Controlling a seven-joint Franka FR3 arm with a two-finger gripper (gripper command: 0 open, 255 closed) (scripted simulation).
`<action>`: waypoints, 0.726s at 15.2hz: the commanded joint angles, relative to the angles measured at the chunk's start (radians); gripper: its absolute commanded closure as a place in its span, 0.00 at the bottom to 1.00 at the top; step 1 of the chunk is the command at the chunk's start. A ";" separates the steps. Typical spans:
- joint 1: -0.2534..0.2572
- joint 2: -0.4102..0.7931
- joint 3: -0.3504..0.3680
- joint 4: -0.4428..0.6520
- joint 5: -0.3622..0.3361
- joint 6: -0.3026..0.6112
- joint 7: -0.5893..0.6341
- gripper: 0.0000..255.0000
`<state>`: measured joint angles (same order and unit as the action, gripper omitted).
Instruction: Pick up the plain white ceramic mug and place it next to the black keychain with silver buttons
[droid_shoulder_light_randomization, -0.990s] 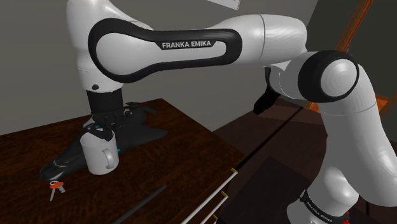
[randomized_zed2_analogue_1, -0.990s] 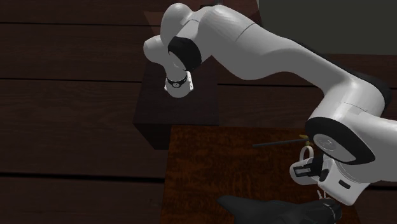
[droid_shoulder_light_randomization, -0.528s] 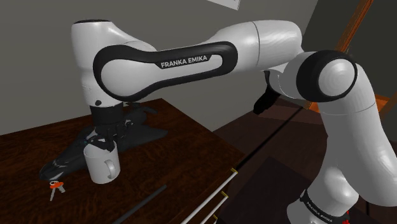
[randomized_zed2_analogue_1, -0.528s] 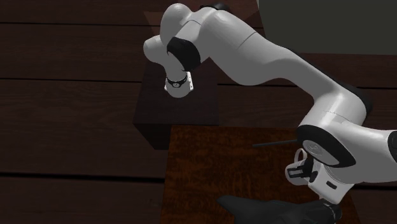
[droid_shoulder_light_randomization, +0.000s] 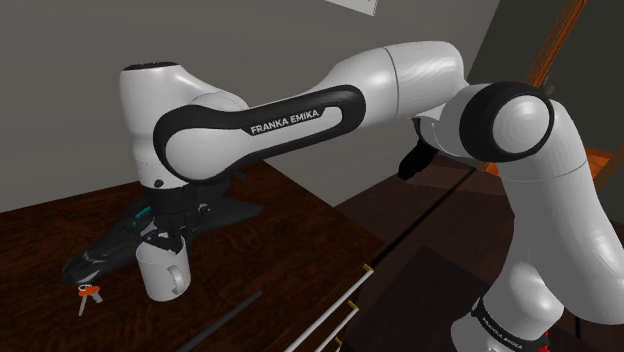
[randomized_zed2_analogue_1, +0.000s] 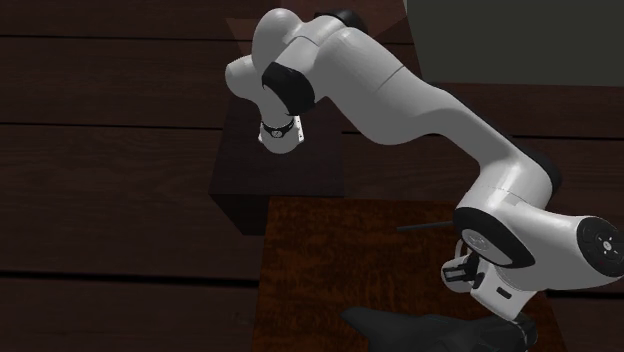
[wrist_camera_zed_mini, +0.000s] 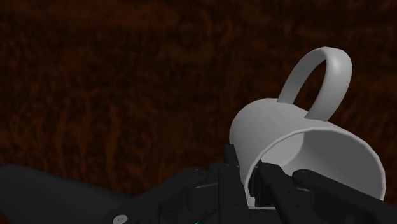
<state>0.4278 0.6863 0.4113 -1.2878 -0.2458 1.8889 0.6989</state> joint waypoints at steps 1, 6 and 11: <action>0.000 0.001 0.000 -0.001 0.000 0.002 0.000 1.00; 0.000 0.001 0.000 -0.001 0.000 0.002 0.000 1.00; 0.000 0.001 0.000 -0.001 0.000 0.003 0.000 0.00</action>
<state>0.4278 0.6872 0.4111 -1.2888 -0.2463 1.8914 0.6990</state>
